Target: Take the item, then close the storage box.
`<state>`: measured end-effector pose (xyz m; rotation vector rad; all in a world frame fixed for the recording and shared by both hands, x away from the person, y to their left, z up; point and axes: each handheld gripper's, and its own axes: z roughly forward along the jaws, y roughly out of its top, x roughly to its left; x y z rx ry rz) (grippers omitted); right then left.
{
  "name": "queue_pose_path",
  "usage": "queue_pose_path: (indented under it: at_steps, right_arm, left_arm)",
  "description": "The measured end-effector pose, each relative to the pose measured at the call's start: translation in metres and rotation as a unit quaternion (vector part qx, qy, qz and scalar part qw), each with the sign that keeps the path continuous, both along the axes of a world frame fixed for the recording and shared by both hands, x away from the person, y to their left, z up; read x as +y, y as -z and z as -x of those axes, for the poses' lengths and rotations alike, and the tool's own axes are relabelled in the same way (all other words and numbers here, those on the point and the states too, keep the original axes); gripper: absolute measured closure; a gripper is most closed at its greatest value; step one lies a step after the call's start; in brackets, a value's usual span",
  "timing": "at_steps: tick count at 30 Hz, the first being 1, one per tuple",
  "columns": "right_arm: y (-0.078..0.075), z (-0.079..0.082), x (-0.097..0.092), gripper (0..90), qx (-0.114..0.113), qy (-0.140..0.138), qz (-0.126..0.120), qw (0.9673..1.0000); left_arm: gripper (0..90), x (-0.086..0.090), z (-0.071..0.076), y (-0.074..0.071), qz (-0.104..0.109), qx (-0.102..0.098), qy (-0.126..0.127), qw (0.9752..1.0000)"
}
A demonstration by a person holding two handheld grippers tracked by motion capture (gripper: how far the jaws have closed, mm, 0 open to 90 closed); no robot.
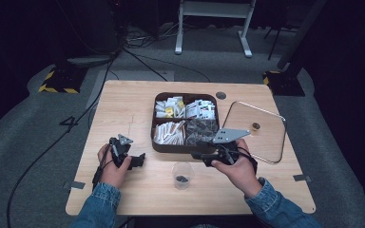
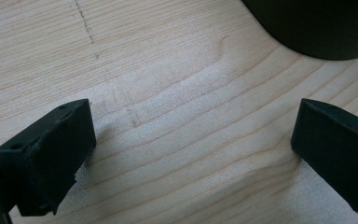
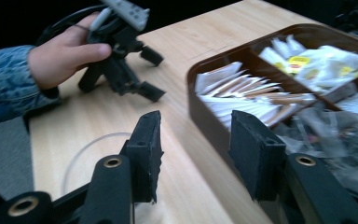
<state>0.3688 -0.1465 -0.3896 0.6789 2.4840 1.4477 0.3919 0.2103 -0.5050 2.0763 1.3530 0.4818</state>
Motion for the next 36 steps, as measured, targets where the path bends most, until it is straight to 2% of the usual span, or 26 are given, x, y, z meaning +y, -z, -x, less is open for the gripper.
queue_pose_path:
  at_steps: [7,14,18,22,27,36]
  right_arm:
    - [-0.005,-0.015,-0.021,54.8,-0.007,0.04,-0.004,0.9992]
    - [-0.004,-0.036,-0.045,53.3,-0.01,0.089,0.003,0.9959]
    - [0.001,-0.053,-0.06,52.4,0.007,0.116,-0.006,0.9932]
    - [0.005,-0.068,-0.08,51.9,0.005,0.153,0.005,0.9883]
    - [0.009,-0.081,-0.097,50.4,0.007,0.184,0.012,0.9829]
    - [0.032,-0.107,-0.13,46.6,0.023,0.25,0.034,0.9673]
  left_arm:
    - [0.1,0.0,0.0,0.0,0.0,0.0,0.0,1.0]
    - [0.1,0.0,0.0,0.0,0.001,-0.001,-0.001,1.0]
    - [0.0,0.001,-0.001,0.0,0.001,-0.002,-0.006,1.0]
    - [0.1,0.003,-0.003,0.0,0.0,-0.002,-0.008,1.0]
    - [0.1,0.004,-0.002,0.0,-0.003,-0.002,-0.004,1.0]
    - [0.1,0.004,-0.002,0.0,-0.003,-0.002,-0.003,1.0]
